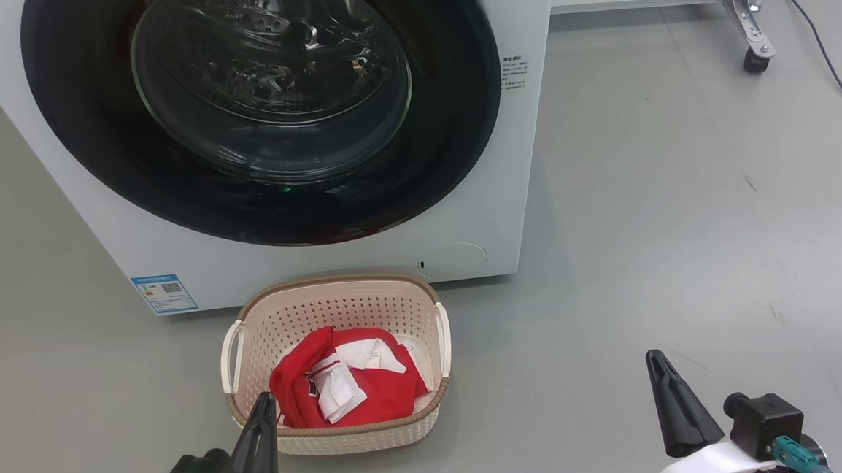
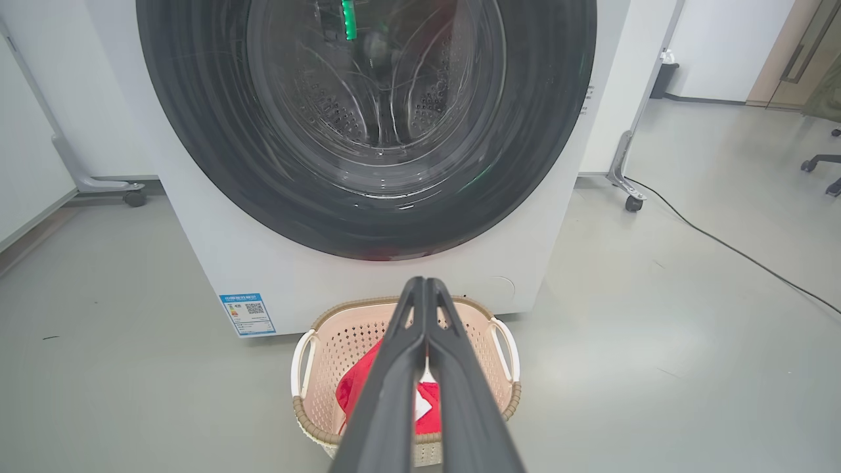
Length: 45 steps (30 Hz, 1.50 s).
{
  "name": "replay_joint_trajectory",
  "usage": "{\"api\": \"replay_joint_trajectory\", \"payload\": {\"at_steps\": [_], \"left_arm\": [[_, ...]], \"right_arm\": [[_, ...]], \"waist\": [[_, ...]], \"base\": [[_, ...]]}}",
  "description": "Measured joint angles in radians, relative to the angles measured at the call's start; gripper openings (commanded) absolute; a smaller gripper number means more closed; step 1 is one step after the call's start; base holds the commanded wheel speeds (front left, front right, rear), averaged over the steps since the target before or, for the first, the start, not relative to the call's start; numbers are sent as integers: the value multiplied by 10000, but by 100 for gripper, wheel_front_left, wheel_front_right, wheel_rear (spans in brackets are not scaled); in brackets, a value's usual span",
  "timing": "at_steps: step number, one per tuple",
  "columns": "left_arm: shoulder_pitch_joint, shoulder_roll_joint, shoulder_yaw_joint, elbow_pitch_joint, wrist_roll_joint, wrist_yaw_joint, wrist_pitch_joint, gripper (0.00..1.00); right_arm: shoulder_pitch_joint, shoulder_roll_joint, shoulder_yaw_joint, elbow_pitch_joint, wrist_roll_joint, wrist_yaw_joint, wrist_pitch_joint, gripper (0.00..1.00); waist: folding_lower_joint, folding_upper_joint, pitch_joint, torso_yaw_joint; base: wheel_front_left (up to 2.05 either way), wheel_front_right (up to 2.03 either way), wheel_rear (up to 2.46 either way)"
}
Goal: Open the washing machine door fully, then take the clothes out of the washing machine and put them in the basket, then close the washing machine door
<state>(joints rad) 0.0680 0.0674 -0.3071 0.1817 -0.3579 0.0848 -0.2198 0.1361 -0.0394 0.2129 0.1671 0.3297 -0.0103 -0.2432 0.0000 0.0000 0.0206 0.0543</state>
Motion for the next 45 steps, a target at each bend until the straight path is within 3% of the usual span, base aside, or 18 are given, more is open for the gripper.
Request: {"api": "replay_joint_trajectory", "payload": {"at_steps": [45], "left_arm": [[-127, 27, 1360, 23, -5994, -800, 1179, 0]], "right_arm": [[-457, -242, -1068, -12, 6217, 378, 1162, 0]], "waist": [[0, 0, -61, -244]], "base": [[0, 0, 0]]}}
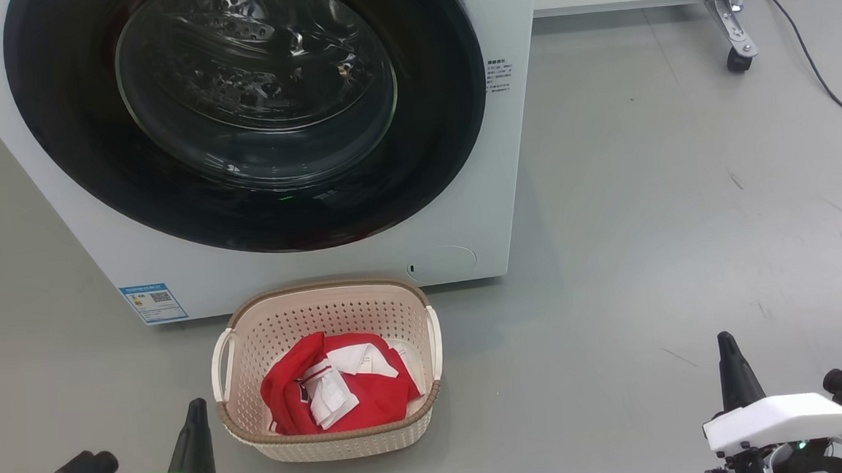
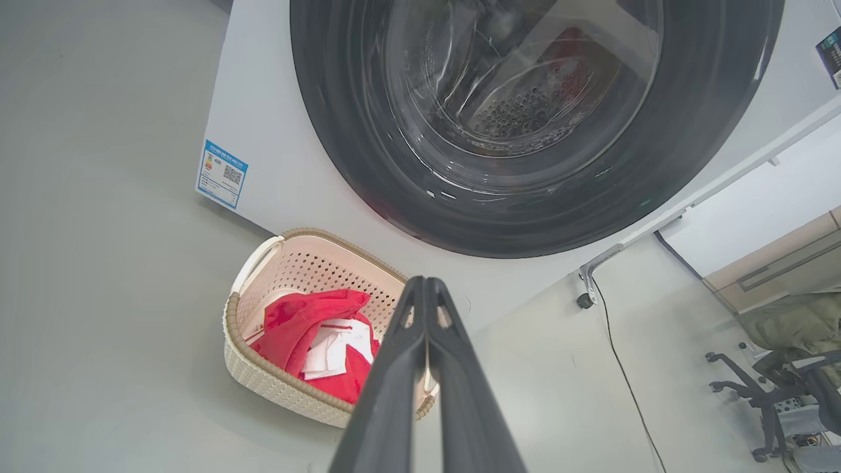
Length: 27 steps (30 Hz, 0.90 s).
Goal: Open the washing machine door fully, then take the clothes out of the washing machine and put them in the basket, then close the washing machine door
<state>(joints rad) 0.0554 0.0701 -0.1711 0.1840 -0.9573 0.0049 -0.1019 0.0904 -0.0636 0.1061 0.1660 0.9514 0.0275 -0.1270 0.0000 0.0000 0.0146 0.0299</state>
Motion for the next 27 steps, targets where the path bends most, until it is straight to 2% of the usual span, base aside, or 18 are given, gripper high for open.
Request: {"api": "replay_joint_trajectory", "payload": {"at_steps": [27], "left_arm": [[-458, 73, 823, 353, -3572, -562, 761, 0]], "right_arm": [[-662, -213, -665, 395, 3762, 418, 761, 0]], "waist": [[0, 0, -54, -154]], "base": [[0, 0, 0]]}}
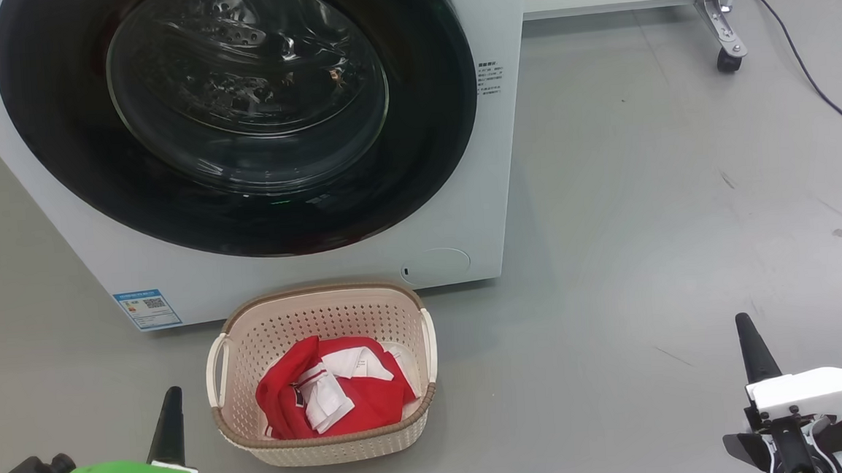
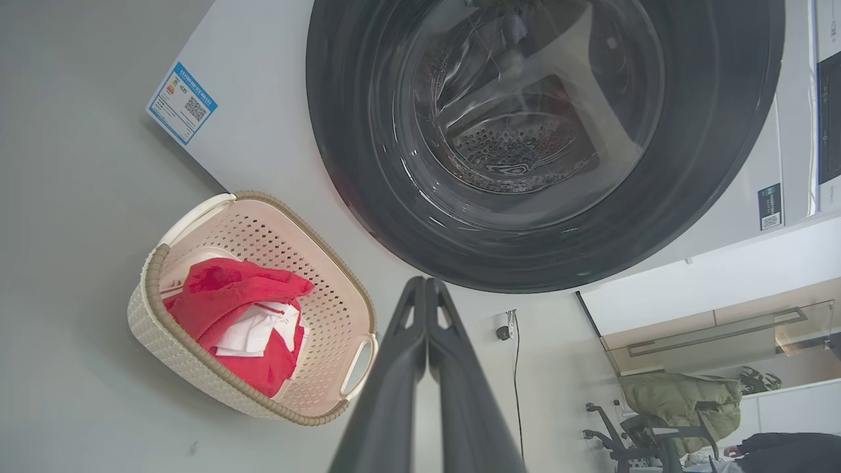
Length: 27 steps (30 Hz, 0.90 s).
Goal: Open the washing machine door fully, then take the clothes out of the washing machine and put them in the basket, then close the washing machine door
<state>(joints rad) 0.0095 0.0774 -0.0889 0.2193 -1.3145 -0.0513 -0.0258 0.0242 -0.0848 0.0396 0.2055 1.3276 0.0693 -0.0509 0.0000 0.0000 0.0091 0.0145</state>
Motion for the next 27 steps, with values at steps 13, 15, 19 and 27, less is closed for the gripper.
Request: {"api": "replay_joint_trajectory", "payload": {"at_steps": [13, 15, 19, 27], "left_arm": [[-248, 21, 412, 167, -1705, -305, 341, 0], [-298, 25, 493, 194, -1929, -382, 384, 0], [-328, 29, 596, 255, -2445, -435, 485, 0], [-509, 40, 849, 334, -3496, -610, 690, 0]], "right_arm": [[-254, -107, -316, 222, 1739, 178, 362, 0], [-309, -113, -355, 261, 2019, 217, 385, 0], [-440, -132, -449, 297, 2539, 267, 516, 0], [-642, -192, -644, 414, 3565, 407, 725, 0]], "waist": [[1, 0, -26, -71], [1, 0, -30, -82], [1, 0, -38, -104], [1, 0, -53, -144]], "base": [[0, 0, 0], [0, 0, 0], [0, 0, 0], [0, 0, 0]]}}
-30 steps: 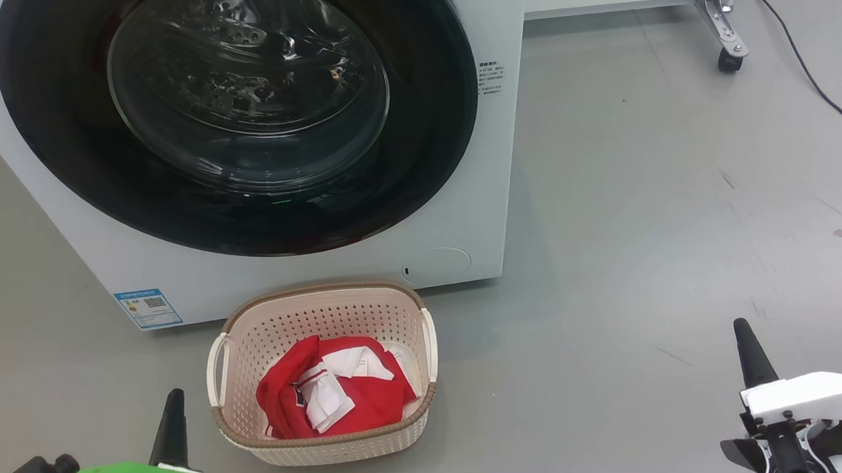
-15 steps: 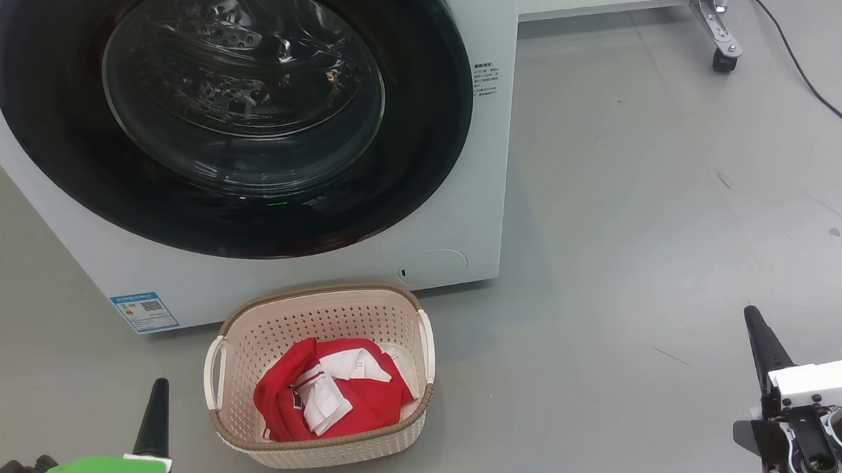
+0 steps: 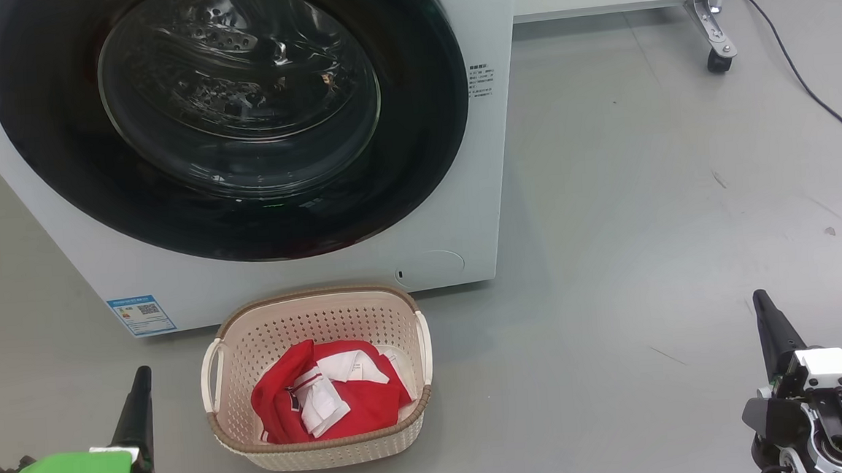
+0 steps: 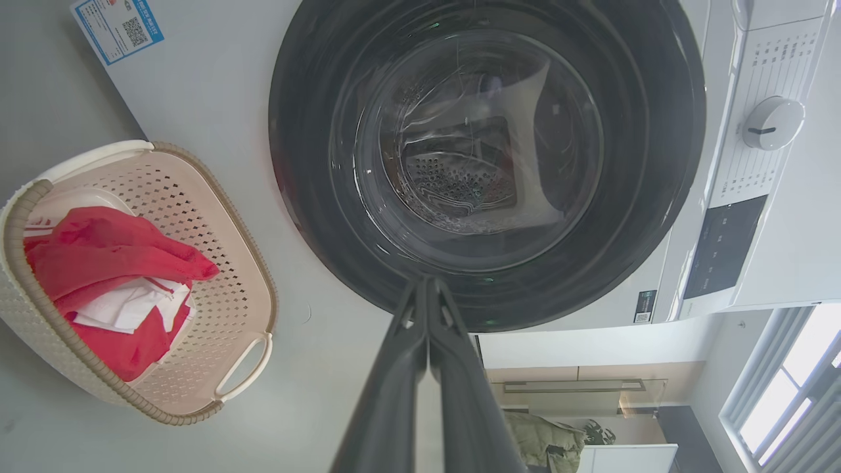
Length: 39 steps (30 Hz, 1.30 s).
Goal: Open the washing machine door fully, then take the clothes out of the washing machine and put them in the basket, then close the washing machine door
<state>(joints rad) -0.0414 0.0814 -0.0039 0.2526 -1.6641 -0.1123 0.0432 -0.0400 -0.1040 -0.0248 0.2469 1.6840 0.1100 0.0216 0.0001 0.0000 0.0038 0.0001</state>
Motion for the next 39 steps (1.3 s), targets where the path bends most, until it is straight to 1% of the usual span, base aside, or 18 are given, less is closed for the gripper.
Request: {"api": "replay_joint_trajectory", "payload": {"at_steps": [39], "left_arm": [[-56, 2, 33, 169, -6, -77, 12, 0]], "right_arm": [[-132, -4, -48, 198, 42, 35, 38, 0]], "waist": [[0, 0, -9, -1]], "base": [[0, 0, 0]]}}
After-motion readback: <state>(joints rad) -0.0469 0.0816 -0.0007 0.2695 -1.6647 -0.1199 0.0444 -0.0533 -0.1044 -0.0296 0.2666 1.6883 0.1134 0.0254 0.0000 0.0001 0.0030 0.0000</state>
